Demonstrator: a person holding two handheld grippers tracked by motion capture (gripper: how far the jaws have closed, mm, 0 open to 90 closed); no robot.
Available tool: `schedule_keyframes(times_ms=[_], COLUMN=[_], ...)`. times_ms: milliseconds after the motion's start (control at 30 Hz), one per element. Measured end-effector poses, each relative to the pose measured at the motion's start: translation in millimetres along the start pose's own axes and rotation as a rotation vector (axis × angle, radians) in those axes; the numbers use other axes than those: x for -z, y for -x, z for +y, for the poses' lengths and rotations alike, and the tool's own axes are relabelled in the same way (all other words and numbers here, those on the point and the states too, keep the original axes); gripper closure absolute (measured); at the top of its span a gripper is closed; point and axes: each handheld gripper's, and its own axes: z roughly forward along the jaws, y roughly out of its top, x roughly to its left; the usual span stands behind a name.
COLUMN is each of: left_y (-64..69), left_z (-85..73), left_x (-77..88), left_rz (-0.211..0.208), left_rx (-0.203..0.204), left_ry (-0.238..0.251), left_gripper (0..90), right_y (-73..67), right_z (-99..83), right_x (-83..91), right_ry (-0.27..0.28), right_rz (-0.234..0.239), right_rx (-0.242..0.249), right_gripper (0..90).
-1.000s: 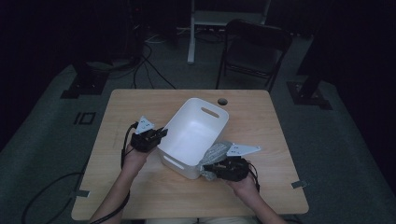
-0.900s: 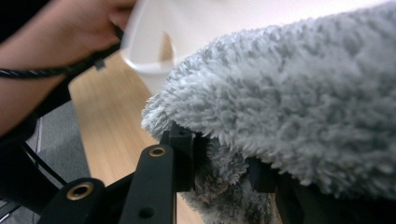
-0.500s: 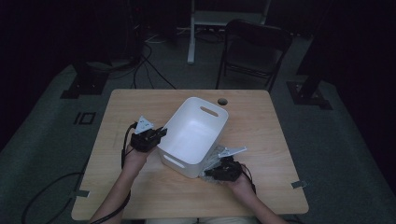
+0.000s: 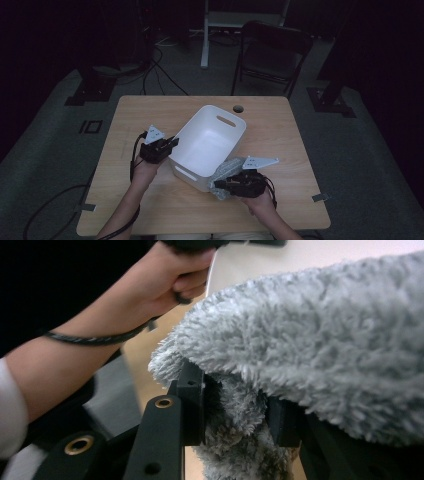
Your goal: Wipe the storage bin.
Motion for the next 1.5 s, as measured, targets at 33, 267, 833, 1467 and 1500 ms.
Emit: schedule_keyframes(times_ms=[33, 267, 833, 1467, 1500], left_y=[0.6, 0.2, 0.9, -7.6, -7.6], left_z=[0.2, -0.1, 1.6, 6.4, 6.4], left_x=[0.1, 0.4, -1.5, 5.0, 5.0], left_rz=[0.002, -0.017, 0.012, -0.072, -0.072], left_rx=[-0.006, -0.003, -0.008, 0.025, 0.025], left_ry=[-0.002, -0.004, -0.012, 0.027, 0.027], left_gripper=[83.4, 83.2, 82.2, 57.8, 57.2], right_y=[-1.4, 3.4, 51.0, 112.4, 112.4], right_z=[-2.1, -14.0, -45.7, -4.8, -4.8], right_x=[-2.5, -15.2, -44.6, 61.1, 61.1], right_ry=[0.004, -0.043, -0.254, 0.074, 0.074], right_rz=[-0.02, -0.1, -0.137, -0.362, -0.362], right_rx=[0.013, 0.018, -0.075, -0.159, -0.159], right_gripper=[64.9, 64.7, 64.6, 64.6, 64.6])
